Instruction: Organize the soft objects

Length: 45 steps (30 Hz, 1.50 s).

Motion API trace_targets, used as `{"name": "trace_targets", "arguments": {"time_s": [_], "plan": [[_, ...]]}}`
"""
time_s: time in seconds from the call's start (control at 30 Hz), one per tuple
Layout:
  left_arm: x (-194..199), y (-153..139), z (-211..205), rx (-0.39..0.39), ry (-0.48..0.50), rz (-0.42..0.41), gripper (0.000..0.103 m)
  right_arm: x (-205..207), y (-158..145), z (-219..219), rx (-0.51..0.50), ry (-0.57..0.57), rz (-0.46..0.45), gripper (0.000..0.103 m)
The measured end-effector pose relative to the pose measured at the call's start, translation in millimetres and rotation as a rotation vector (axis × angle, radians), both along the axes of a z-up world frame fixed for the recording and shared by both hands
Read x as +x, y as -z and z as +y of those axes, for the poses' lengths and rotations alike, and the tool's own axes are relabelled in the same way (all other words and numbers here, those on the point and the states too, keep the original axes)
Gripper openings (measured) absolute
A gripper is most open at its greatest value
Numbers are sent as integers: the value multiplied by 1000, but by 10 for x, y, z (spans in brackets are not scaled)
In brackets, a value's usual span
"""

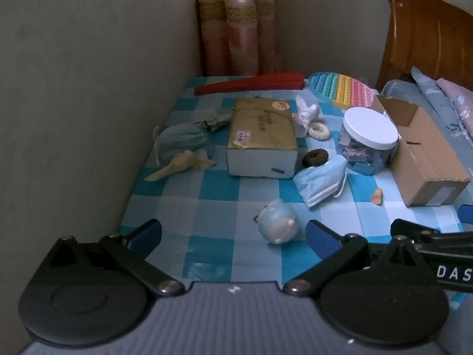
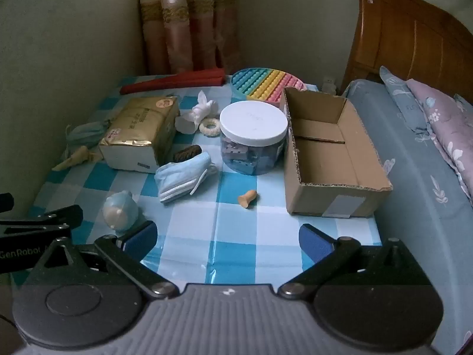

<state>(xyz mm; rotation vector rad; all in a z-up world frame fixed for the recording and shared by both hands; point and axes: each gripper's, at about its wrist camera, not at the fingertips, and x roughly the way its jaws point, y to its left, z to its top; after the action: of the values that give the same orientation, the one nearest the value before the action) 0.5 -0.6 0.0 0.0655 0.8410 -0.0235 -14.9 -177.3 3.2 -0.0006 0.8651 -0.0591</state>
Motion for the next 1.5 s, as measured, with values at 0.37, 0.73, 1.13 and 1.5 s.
{"name": "trace_targets", "arguments": {"time_s": [0.37,0.73,1.13,1.5], "plan": [[-13,-1,-1,-12,1,-22,102,-5,-19,-4,0,0,-6,103],[-10,-26,-20,-13,2,-20,102,-8,-23,-1,0,0,-8,103],[-20,-60,-19,-21,2,-25,102,-22,-45,-6,-1,0,-14,103],[-21,-62,-15,-23,1,-26,102,-20,-48,10,-5,-1,-18,103]]}}
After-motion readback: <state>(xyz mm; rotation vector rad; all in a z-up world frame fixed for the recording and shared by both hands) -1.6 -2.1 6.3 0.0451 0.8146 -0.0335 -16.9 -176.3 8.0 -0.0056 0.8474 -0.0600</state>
